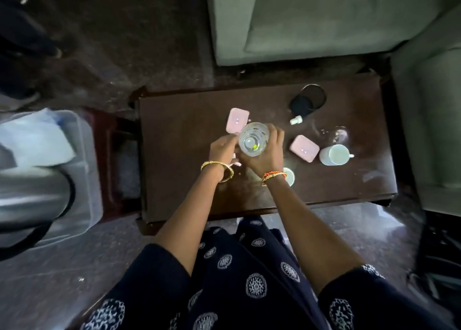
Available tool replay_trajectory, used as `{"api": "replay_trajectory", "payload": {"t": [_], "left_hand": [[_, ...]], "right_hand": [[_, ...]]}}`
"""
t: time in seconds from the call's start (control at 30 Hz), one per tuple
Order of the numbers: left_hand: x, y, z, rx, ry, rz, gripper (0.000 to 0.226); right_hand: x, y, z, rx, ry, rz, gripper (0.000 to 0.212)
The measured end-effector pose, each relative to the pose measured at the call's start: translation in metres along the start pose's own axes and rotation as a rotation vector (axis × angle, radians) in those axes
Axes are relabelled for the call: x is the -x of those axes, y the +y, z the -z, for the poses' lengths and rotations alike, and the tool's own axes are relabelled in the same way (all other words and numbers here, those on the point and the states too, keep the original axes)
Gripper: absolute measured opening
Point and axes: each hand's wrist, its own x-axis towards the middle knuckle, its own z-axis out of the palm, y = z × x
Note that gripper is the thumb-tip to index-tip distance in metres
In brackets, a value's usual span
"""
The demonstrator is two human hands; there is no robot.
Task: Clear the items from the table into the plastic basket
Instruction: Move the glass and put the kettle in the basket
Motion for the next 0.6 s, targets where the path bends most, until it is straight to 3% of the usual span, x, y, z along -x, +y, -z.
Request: {"api": "replay_trajectory", "payload": {"t": [0.17, 0.37, 0.6], "left_hand": [[-0.056, 0.031, -0.071, 0.065, -0.137, 0.118, 0.031], [-0.129, 0.047, -0.095, -0.163, -0.078, 0.154, 0.030], [-0.153, 0.035, -0.105, 0.083, -0.056, 0.270, 0.035]], "right_hand": [[-0.083, 0.050, 0.015, -0.013, 0.055, -0.055, 0.082], [-0.150, 0.086, -0.014, -0.033, 0.013, -0.074, 0.094], [-0.165, 0.112, -0.036, -0.039, 0.019, -0.109, 0.092]]}}
